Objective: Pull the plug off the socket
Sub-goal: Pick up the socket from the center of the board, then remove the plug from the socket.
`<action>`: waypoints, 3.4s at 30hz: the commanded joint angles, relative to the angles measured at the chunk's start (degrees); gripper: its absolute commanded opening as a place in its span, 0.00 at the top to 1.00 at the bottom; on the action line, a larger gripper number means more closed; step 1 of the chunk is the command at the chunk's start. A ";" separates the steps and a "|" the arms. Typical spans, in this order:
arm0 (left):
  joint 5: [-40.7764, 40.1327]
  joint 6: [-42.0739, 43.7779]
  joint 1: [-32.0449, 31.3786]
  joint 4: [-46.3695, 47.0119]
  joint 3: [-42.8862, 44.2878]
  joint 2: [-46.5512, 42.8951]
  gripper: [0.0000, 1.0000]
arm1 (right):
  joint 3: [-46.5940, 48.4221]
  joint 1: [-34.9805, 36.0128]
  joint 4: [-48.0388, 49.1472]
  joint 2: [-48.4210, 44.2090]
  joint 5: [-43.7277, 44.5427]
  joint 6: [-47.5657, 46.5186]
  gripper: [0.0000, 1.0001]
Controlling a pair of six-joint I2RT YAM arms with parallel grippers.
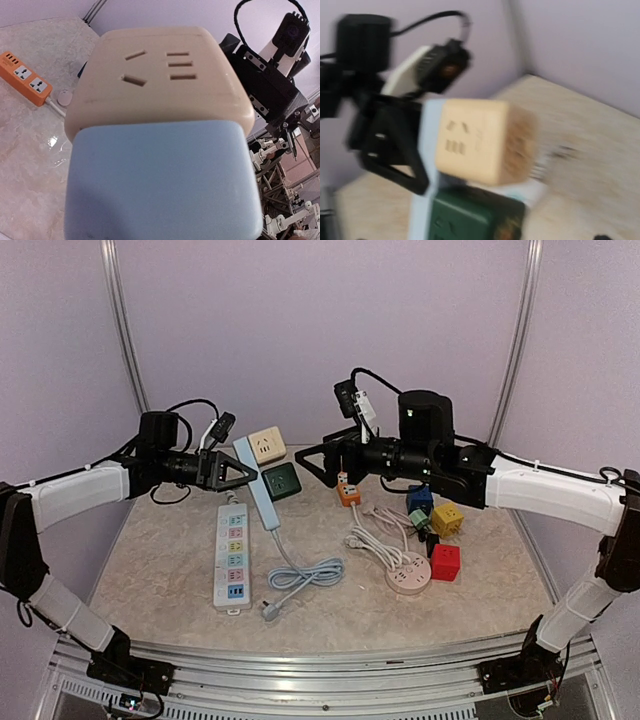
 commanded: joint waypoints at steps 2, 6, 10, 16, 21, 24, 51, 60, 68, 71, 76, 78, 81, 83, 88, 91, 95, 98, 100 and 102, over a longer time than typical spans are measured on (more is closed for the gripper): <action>8.07 10.09 -3.45 -6.37 5.20 -4.36 0.99 | -1.92 -1.73 6.44 -0.96 -19.15 5.54 0.03; 10.49 10.15 -6.11 -5.40 4.80 -5.02 1.00 | -0.94 -2.07 7.67 0.73 -21.09 6.83 0.03; 10.91 10.05 -8.76 -4.84 4.49 -5.37 1.00 | -0.71 -2.28 10.01 2.83 -23.27 9.26 0.03; 11.05 7.85 -10.44 -1.34 3.04 -6.30 1.00 | -2.31 -3.43 12.20 3.15 -21.89 12.85 0.03; 11.21 7.39 -10.72 -0.41 2.67 -7.38 1.00 | -2.81 -3.64 13.21 4.29 -22.59 14.27 0.03; 11.34 7.41 -10.81 -0.29 2.48 -7.79 1.00 | -2.07 -3.60 13.88 5.28 -24.80 14.77 0.04; 12.26 13.12 -12.47 -7.74 4.65 -6.75 1.00 | -0.95 -4.10 16.22 5.91 -31.52 18.08 0.97; 11.94 16.48 -12.92 -12.35 6.20 -6.05 1.00 | -1.62 -5.74 14.35 4.34 -31.88 17.24 1.00; 8.96 16.75 -12.93 -12.95 6.33 -5.65 1.00 | -2.04 -6.00 11.41 3.15 -29.02 15.49 1.00; 6.82 15.99 -12.84 -12.28 6.15 -5.65 1.00 | -2.89 -5.90 11.24 2.23 -27.61 14.94 1.00; 5.67 13.07 -11.81 -9.95 5.52 -5.05 1.00 | -3.06 -5.30 8.96 1.54 -24.70 13.35 1.00; 5.53 12.38 -11.33 -9.51 5.36 -4.80 1.00 | -2.62 -4.92 7.33 1.39 -23.36 12.10 1.00; 5.95 11.94 -10.99 -8.84 5.21 -4.77 1.00 | -2.45 -4.83 6.31 1.31 -22.62 11.35 1.00; 6.65 11.97 -10.98 -8.62 5.12 -4.68 1.00 | -2.53 -4.83 6.13 1.29 -22.74 11.30 1.00; 9.69 12.53 -11.23 -8.21 4.94 -4.94 1.00 | -2.84 -4.84 8.28 0.85 -26.50 11.68 1.00; 12.27 13.04 -11.55 -8.38 5.03 -4.95 1.00 | -3.07 -4.85 10.66 0.35 -31.00 11.89 1.00; 13.75 13.85 -11.93 -8.88 5.12 -5.19 1.00 | -3.61 -4.88 11.74 -0.73 -34.14 11.37 1.00; 13.76 14.06 -11.95 -9.40 5.37 -5.13 1.00 | -3.23 -4.82 10.30 -1.00 -34.16 10.77 1.00; 13.66 14.13 -12.01 -9.54 5.47 -4.99 1.00 | -3.13 -4.83 9.73 -0.98 -33.68 10.53 1.00; 12.94 14.29 -12.04 -9.76 5.47 -4.95 1.00 | -3.14 -4.81 9.33 -1.11 -33.05 10.44 1.00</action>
